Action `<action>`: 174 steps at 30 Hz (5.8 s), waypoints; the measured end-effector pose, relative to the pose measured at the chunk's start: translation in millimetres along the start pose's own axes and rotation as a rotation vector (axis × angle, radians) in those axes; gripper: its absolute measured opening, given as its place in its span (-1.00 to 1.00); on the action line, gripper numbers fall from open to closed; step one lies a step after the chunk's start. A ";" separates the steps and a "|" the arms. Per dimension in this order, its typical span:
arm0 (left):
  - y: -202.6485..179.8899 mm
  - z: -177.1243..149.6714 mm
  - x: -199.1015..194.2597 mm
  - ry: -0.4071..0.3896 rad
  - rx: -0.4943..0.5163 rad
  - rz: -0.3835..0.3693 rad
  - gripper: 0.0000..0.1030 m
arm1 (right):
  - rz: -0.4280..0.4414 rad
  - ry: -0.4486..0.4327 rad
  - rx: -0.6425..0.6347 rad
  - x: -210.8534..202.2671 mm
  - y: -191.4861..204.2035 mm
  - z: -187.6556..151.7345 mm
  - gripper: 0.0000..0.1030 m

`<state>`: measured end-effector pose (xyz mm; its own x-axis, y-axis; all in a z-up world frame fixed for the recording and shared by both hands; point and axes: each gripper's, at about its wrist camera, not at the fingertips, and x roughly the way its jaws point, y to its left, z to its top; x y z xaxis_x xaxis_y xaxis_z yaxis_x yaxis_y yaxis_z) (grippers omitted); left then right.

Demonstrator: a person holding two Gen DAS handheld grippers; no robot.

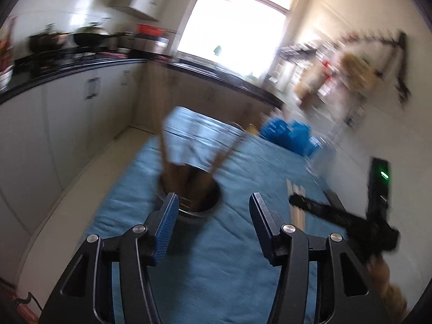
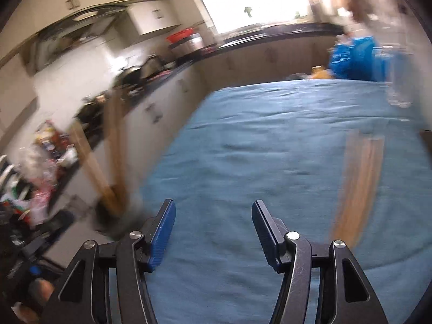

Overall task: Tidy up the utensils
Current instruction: 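Move both open tools back over the remaining chopsticks on the cloth, then close the left tool on a chopstick while the right tool grasps another, then carry both chopsticks upright into the black cup and open both tools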

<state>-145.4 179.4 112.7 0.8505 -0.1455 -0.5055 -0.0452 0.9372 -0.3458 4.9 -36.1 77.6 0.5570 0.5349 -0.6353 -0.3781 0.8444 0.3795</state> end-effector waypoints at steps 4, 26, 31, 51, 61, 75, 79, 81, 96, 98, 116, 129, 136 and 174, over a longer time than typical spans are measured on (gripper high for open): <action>-45.0 -13.6 16.8 0.077 0.102 -0.085 0.03 | -0.207 0.007 0.068 -17.2 -75.8 -1.6 -0.24; -162.3 -6.9 220.2 0.383 0.171 0.032 0.03 | -0.365 0.210 0.016 60.4 -170.5 42.4 -0.42; -176.9 -10.0 252.9 0.427 0.200 0.023 0.03 | -0.450 0.241 0.000 45.5 -191.1 36.2 -0.42; -159.9 -13.9 276.2 0.557 0.193 0.078 -0.87 | -0.439 0.229 0.041 10.3 -213.9 19.2 -0.53; -133.7 -47.7 210.9 0.715 0.115 -0.027 -0.87 | -0.295 0.377 0.043 -18.2 -206.6 -5.6 -0.68; -161.0 -35.3 243.5 0.826 0.233 0.062 -0.84 | -0.379 0.648 0.103 -7.5 -203.1 -3.0 -0.49; -164.7 -29.9 254.6 0.837 0.243 0.070 -0.84 | -0.438 0.663 0.067 7.1 -195.1 4.9 -0.41; -166.9 -30.2 253.2 0.842 0.262 0.074 -0.84 | -0.452 0.676 0.052 12.7 -191.3 8.1 -0.41; -175.2 -22.1 273.8 0.893 0.286 0.012 -0.50 | -0.401 0.794 0.065 46.7 -203.4 32.9 -0.53; -179.5 -26.2 269.5 0.864 0.343 0.021 -0.61 | -0.392 0.764 0.035 34.4 -206.5 28.5 -0.72; -158.0 -22.3 129.6 0.496 0.276 -0.143 -0.87 | -0.157 0.217 0.046 -62.1 -149.6 -0.7 -0.86; -102.4 28.6 2.0 0.105 0.130 -0.153 -0.87 | -0.053 -0.073 -0.042 -122.1 -46.6 10.7 -0.86; -61.0 63.4 -55.6 -0.072 0.045 -0.122 -0.87 | 0.026 -0.188 -0.096 -122.0 12.8 29.8 -0.86; 17.6 112.5 -0.7 -0.100 0.042 0.108 -0.84 | 0.158 -0.318 -0.157 0.2 142.9 70.2 -0.30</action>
<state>-87.8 231.7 195.9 0.8897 -0.0125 -0.4563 -0.1195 0.9584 -0.2594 2.9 86.7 178.9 0.6750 0.6612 -0.3274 -0.5723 0.7493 0.3332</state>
